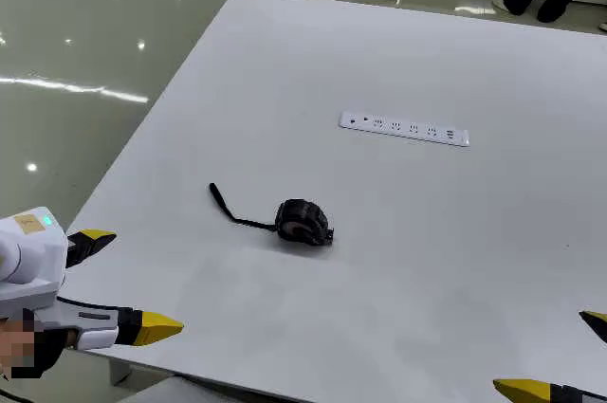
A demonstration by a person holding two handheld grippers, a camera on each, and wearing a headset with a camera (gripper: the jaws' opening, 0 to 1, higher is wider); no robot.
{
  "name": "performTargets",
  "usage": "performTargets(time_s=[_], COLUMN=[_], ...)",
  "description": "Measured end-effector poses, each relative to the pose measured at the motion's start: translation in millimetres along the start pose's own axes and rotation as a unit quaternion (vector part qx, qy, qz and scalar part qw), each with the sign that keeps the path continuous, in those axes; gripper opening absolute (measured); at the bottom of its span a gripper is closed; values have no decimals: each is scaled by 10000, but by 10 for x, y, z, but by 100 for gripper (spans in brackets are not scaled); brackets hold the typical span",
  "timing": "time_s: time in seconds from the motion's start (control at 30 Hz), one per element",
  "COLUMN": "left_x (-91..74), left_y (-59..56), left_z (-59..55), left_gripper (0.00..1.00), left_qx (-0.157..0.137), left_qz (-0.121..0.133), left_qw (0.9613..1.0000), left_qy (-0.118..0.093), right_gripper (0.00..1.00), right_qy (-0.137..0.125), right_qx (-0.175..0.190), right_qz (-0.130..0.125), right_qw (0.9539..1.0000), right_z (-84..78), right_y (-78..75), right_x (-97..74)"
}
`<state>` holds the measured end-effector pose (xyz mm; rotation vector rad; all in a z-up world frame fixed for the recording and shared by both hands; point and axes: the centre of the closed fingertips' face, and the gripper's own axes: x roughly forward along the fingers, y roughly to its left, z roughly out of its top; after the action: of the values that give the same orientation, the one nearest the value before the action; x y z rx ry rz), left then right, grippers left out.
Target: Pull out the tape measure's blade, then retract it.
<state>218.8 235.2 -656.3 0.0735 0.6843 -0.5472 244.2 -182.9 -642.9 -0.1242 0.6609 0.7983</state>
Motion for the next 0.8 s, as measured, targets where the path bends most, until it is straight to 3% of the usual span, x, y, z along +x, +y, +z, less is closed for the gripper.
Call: performTargets(time_s=[0.8], left_x=[-79], left_y=[11], left_z=[-89], left_gripper=[100], left_qx=[-87], left_qz=[61], left_qw=[9999], left_qy=[-101], right_gripper=[95], right_qy=[94], right_qx=[-92], right_qz=[-32], right_qw=[9999], right_z=[14], right_y=[-14], right_x=[-42])
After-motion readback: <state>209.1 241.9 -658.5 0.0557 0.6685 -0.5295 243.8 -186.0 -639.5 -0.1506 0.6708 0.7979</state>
